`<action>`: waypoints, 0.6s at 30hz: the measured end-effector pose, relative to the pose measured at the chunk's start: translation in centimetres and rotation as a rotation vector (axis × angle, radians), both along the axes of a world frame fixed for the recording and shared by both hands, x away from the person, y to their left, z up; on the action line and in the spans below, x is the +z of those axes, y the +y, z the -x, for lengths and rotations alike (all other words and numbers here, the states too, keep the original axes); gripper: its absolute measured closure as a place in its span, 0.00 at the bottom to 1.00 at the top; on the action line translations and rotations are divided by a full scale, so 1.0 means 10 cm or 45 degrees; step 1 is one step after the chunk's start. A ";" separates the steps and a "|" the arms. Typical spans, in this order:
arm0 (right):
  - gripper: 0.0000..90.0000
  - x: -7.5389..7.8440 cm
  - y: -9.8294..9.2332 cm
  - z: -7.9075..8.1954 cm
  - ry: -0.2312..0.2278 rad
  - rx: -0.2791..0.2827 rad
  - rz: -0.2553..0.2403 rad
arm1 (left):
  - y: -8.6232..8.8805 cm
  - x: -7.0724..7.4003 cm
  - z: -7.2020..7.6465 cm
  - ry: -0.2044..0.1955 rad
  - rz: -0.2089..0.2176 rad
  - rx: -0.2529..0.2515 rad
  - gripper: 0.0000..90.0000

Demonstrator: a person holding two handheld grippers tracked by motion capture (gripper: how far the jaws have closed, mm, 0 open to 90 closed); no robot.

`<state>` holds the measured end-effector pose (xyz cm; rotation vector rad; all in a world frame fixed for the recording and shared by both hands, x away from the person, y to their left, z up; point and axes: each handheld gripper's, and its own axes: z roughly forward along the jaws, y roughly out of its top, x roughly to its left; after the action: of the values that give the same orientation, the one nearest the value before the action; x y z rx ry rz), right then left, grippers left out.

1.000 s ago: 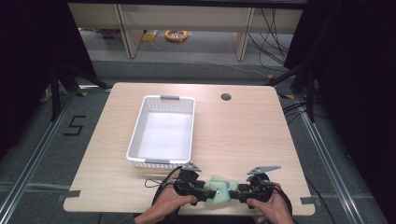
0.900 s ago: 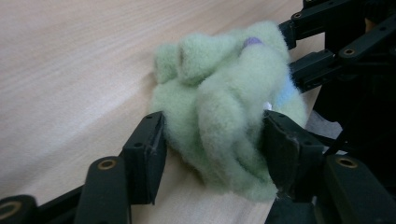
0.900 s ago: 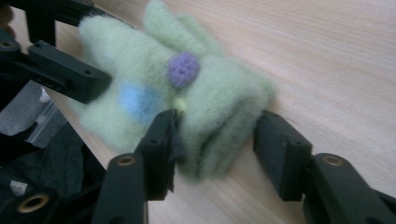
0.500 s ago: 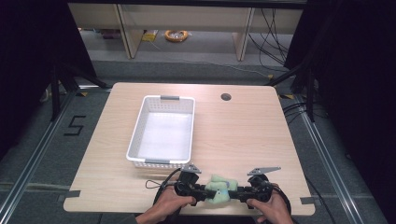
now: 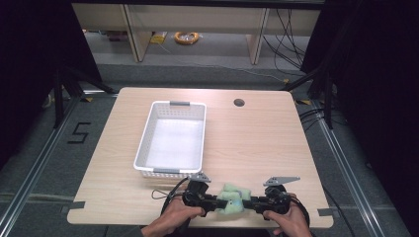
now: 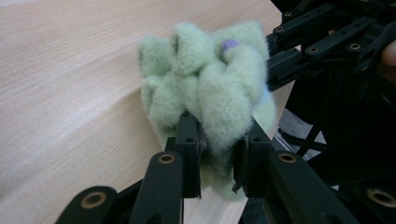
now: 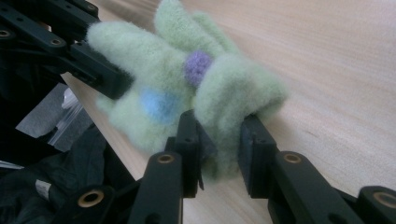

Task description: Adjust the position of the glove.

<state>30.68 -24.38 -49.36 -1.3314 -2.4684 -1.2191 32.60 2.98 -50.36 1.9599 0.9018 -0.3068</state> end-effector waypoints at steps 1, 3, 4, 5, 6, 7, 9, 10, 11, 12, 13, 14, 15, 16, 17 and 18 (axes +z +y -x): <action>0.81 0.01 0.00 0.00 -0.003 -0.008 -0.008 | 0.00 0.00 0.00 -0.010 0.008 0.022 0.82; 0.81 0.03 -0.01 0.01 -0.016 -0.011 -0.015 | 0.01 0.03 0.00 0.003 -0.029 0.015 0.82; 0.81 0.03 -0.01 0.01 -0.019 -0.009 -0.018 | 0.02 0.03 0.01 0.003 -0.029 0.014 0.82; 0.81 0.04 -0.01 0.01 -0.014 -0.008 -0.023 | 0.02 0.02 0.00 0.001 -0.002 0.012 0.82; 0.81 0.05 0.00 0.01 -0.013 -0.014 -0.025 | 0.02 0.03 0.01 -0.003 0.009 0.008 0.82; 0.81 0.06 0.01 0.03 0.022 -0.033 -0.036 | 0.02 0.04 0.01 0.000 0.008 0.001 0.82; 0.81 0.05 0.00 0.01 -0.030 -0.006 -0.031 | 0.03 0.07 0.02 -0.012 -0.007 0.012 0.82; 0.81 0.06 0.00 0.01 -0.032 -0.009 -0.028 | 0.04 0.07 0.02 -0.009 0.013 0.006 0.82; 0.81 0.07 0.01 0.02 -0.032 -0.008 -0.031 | 0.05 0.09 0.03 -0.014 -0.008 0.014 0.82; 0.81 0.09 0.02 0.03 -0.006 -0.019 -0.041 | 0.05 0.10 0.03 -0.015 0.001 0.010 0.82; 0.81 0.10 0.02 0.04 -0.011 -0.012 -0.053 | 0.06 0.10 0.03 -0.018 0.014 0.012 0.82; 0.81 0.10 0.03 0.04 -0.017 -0.013 -0.050 | 0.06 0.11 0.03 -0.022 0.013 0.005 0.82; 0.81 0.10 0.04 0.03 -0.028 -0.014 -0.053 | 0.07 0.12 0.04 -0.026 0.009 0.010 0.82; 0.81 0.11 0.04 0.04 -0.018 -0.011 -0.054 | 0.07 0.13 0.04 -0.027 0.004 0.009 0.81; 0.81 0.12 0.05 0.03 -0.017 -0.011 -0.058 | 0.07 0.14 0.04 -0.043 -0.001 0.007 0.81; 0.81 0.12 0.05 0.03 -0.016 -0.012 -0.061 | 0.08 0.14 0.04 -0.040 0.004 -0.004 0.81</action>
<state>30.38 -23.89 -48.17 -1.3289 -2.4284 -1.2839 32.24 3.73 -48.95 1.9581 0.8776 -0.2782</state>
